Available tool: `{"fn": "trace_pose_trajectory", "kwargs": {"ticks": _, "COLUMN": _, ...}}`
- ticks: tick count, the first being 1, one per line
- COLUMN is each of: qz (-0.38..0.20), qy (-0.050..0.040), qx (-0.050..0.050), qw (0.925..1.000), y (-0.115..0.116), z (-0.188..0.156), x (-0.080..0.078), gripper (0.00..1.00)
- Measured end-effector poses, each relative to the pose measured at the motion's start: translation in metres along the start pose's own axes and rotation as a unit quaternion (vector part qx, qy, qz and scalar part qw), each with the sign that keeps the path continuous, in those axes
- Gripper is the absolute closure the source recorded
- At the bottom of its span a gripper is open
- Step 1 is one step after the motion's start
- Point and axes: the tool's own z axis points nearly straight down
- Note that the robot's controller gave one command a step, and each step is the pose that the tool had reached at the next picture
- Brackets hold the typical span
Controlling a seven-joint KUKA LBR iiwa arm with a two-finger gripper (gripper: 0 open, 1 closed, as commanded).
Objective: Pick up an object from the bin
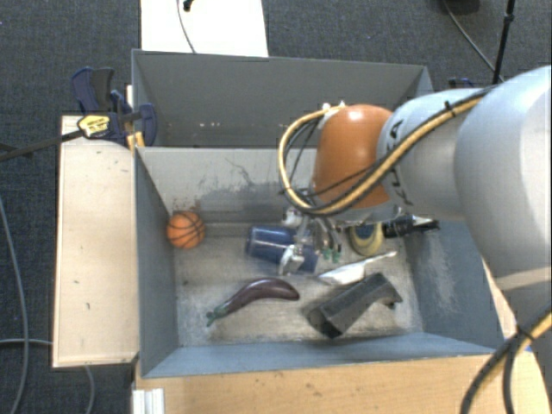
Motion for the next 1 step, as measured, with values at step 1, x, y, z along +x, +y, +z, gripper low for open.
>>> {"fn": "trace_pose_trajectory", "kwargs": {"ticks": 1, "qz": 0.0, "qy": 0.0, "qx": 0.0, "qw": 1.0, "y": 0.0, "z": 0.0, "x": 0.0, "gripper": 1.0}}
